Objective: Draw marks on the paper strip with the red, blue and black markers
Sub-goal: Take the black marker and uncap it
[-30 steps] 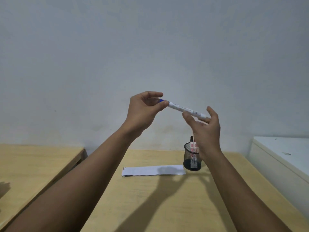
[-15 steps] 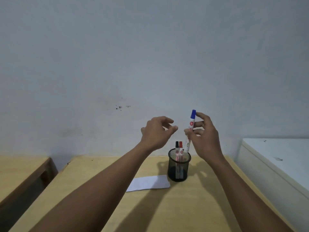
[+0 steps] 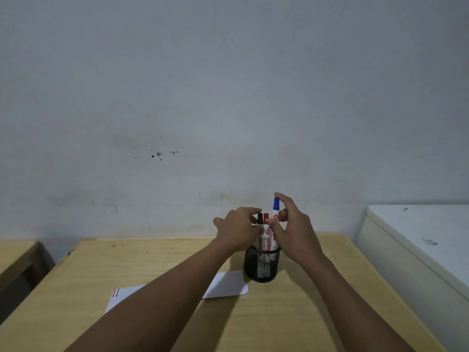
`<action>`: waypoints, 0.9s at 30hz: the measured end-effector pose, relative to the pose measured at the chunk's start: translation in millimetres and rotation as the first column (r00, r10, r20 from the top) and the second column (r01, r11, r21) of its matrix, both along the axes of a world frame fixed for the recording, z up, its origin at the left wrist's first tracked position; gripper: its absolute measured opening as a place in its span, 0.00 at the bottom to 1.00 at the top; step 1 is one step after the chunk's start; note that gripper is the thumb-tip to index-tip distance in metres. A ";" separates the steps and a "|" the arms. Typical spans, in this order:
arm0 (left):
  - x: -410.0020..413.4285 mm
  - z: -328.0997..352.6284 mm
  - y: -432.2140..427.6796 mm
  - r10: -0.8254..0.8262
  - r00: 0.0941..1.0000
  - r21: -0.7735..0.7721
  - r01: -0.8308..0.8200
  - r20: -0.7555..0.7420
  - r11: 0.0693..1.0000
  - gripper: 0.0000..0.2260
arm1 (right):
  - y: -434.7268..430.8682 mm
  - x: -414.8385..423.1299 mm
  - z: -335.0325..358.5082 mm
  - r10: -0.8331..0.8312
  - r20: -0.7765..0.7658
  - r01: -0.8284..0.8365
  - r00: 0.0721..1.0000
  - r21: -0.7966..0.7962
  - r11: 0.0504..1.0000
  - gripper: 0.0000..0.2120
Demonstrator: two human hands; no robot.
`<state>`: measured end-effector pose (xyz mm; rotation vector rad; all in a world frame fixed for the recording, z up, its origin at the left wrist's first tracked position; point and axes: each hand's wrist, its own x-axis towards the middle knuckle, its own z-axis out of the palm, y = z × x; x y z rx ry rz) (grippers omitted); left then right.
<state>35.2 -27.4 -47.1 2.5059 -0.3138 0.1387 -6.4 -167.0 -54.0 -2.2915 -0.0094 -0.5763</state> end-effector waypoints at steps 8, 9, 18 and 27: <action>1.3 -3.7 -5.1 0.014 1.000 -0.062 -0.013 0.010 0.998 0.20 | -6.0 9.3 -10.2 -0.058 -0.111 0.046 0.992 -0.107 0.993 0.20; 0.6 -3.3 -5.0 0.022 1.000 -0.086 -0.022 0.007 0.996 0.20 | -6.3 8.3 -8.4 -0.052 -0.113 0.040 0.992 -0.105 0.994 0.21; -21.3 54.1 22.2 0.168 0.985 -0.503 -0.123 0.044 0.856 0.06 | 9.4 -24.5 46.7 -0.051 0.158 0.040 0.986 0.075 0.996 0.20; -97.4 133.5 84.2 -0.036 0.973 -0.860 -0.183 -0.227 0.476 0.14 | 53.2 -81.5 112.6 0.234 0.248 -0.335 0.940 0.801 0.496 0.07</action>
